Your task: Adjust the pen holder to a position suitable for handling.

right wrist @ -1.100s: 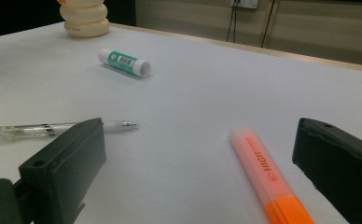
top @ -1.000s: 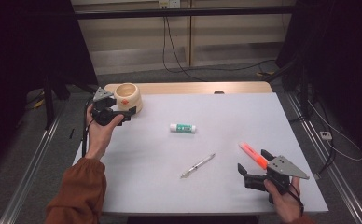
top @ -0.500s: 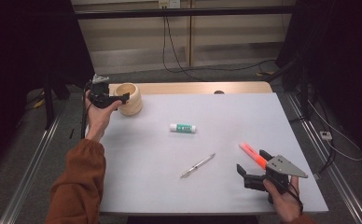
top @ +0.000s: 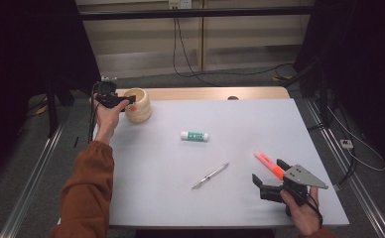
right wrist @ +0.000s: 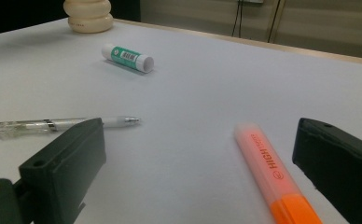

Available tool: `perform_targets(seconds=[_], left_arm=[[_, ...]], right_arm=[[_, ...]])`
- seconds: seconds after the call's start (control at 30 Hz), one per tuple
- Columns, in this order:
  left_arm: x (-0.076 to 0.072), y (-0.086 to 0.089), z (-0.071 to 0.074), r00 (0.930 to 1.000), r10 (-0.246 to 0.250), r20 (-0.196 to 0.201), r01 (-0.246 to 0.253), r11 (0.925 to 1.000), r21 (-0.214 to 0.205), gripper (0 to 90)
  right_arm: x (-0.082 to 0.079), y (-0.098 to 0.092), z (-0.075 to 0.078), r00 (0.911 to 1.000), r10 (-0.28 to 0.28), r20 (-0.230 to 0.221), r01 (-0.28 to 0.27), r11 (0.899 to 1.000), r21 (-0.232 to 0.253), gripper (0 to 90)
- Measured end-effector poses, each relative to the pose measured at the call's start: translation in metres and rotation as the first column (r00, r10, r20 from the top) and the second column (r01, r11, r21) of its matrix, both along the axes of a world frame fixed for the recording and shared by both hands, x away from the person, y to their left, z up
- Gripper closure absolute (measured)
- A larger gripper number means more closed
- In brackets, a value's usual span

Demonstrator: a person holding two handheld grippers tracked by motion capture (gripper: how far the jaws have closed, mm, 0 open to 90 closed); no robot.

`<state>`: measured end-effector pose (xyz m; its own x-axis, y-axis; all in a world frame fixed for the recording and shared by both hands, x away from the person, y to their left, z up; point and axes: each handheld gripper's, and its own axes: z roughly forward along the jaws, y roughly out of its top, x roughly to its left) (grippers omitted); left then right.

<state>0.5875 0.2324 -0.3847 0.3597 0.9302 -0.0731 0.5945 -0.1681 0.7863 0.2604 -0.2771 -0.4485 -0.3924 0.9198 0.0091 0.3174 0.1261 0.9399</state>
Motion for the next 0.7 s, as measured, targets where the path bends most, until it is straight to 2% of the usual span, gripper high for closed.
perform_targets(seconds=[0.03,0.07,0.17,0.23,0.33,0.4,0.47,0.5,0.53,0.7], left_arm=[[0.002,0.0,-0.002,1.0,0.009,-0.002,-0.009,1.0,0.001,22.0],[0.007,-0.001,-0.004,0.9997,0.007,-0.023,-0.007,1.0,0.006,24.1],[0.009,-0.003,-0.006,0.9994,0.022,-0.025,-0.021,0.9993,0.029,27.7],[0.014,-0.006,-0.005,0.9977,0.028,-0.061,-0.026,0.9989,0.038,32.2],[0.017,-0.005,-0.005,0.9965,0.044,-0.071,-0.041,0.9984,0.04,36.4],[0.02,-0.004,-0.005,0.9961,0.048,-0.074,-0.047,0.9987,0.021,39.6],[0.022,-0.004,-0.006,0.9952,0.048,-0.085,-0.045,0.9983,0.037,43.8],[0.023,-0.004,-0.007,0.9941,0.056,-0.093,-0.053,0.9981,0.03,46.3],[0.026,-0.002,-0.009,0.992,0.053,-0.115,-0.048,0.9979,0.042,47.6],[0.032,0.0,-0.014,0.9887,0.058,-0.138,-0.056,0.9982,0.022,54.6]], right_arm=[[0.0,0.0,0.0,1.0,0.001,0.0,-0.001,1.0,-0.001,2.7],[-0.001,0.001,0.0,1.0,0.003,-0.001,-0.003,1.0,-0.001,2.7],[-0.001,0.0,0.0,1.0,0.003,-0.001,-0.003,1.0,-0.001,2.7],[0.0,0.0,-0.001,1.0,0.001,-0.003,-0.001,1.0,0.003,2.7],[0.0,0.0,0.0,1.0,0.004,-0.002,-0.004,1.0,0.003,2.7],[-0.001,0.0,0.0,1.0,0.005,-0.002,-0.005,1.0,-0.001,2.7],[-0.001,0.001,-0.001,1.0,0.001,-0.002,-0.001,1.0,-0.003,2.6],[0.0,0.001,-0.001,1.0,0.002,-0.004,-0.002,1.0,-0.001,2.6],[0.0,0.001,-0.001,1.0,0.003,-0.004,-0.003,1.0,0.0,2.6],[0.0,0.001,-0.001,0.9999,0.011,-0.002,-0.011,1.0,0.0,2.6]])
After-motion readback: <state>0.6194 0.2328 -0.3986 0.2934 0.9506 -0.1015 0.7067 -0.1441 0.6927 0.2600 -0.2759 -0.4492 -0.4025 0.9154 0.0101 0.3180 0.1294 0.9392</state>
